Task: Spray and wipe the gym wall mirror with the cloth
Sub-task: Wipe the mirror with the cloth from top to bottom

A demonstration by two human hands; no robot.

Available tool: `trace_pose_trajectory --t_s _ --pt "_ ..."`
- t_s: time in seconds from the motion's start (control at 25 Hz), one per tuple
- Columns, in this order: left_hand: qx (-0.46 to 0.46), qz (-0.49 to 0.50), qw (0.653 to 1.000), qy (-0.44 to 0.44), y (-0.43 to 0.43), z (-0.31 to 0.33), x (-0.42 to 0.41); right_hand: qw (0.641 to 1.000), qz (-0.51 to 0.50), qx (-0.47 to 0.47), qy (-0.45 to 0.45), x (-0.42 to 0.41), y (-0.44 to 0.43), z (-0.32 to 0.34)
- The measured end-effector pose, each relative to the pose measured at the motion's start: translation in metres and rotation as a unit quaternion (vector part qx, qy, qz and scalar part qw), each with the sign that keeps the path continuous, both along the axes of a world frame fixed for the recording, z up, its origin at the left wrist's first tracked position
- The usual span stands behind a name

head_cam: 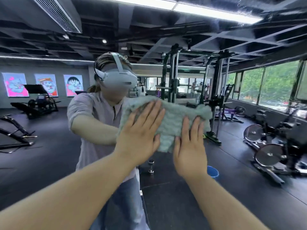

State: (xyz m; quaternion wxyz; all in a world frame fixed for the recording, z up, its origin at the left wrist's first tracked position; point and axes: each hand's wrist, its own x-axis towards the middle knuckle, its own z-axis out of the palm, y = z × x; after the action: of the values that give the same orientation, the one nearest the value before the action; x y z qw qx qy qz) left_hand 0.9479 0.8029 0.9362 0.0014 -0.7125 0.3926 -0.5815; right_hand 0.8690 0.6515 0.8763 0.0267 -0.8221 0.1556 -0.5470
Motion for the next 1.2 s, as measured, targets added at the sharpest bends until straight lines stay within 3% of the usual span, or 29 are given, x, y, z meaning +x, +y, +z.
trace_pose_trajectory --t_s 0.08,0.16,0.24,0.36,0.44,0.6,0.76,0.84,0.96,1.04,1.12,1.2 --pt "0.036 0.002 0.999 0.008 -0.019 -0.043 -0.011 0.999 -0.004 -0.013 0.043 -0.013 -0.017 -0.047" --pt "0.061 0.012 0.998 0.005 -0.022 -0.061 -0.015 0.997 0.011 -0.047 0.067 -0.018 -0.032 -0.046" --pt "0.026 0.036 0.999 -0.009 -0.02 -0.039 -0.014 0.996 0.046 -0.074 0.033 -0.011 -0.04 0.002" --pt "-0.096 0.076 0.992 0.004 0.003 0.025 -0.003 0.991 0.105 -0.088 -0.01 0.006 -0.018 0.096" --pt "-0.121 0.086 0.989 0.014 0.028 0.046 0.006 0.988 0.118 -0.094 -0.024 0.017 0.008 0.118" --pt "-0.085 0.115 0.989 0.028 0.075 -0.014 0.014 0.984 0.113 -0.137 -0.027 0.037 0.053 0.04" --pt "0.038 0.092 0.994 0.048 0.139 -0.116 0.015 0.978 0.114 -0.153 0.079 0.026 0.099 -0.058" --pt "0.042 0.081 0.995 0.034 0.16 -0.101 0.024 0.982 0.105 -0.139 0.075 0.03 0.113 -0.032" --pt "-0.091 0.076 0.99 0.07 0.173 0.003 0.037 0.99 0.114 -0.081 0.018 0.044 0.147 0.07" --pt "-0.115 0.054 0.989 0.082 0.183 0.057 0.045 0.993 0.113 -0.027 -0.001 0.057 0.168 0.116" --pt "-0.075 0.038 0.995 0.048 0.195 0.056 0.052 0.996 0.088 -0.03 -0.015 0.069 0.185 0.109" --pt "-0.01 0.024 0.999 0.027 0.206 0.01 0.055 0.995 0.076 -0.064 0.006 0.072 0.196 0.053"
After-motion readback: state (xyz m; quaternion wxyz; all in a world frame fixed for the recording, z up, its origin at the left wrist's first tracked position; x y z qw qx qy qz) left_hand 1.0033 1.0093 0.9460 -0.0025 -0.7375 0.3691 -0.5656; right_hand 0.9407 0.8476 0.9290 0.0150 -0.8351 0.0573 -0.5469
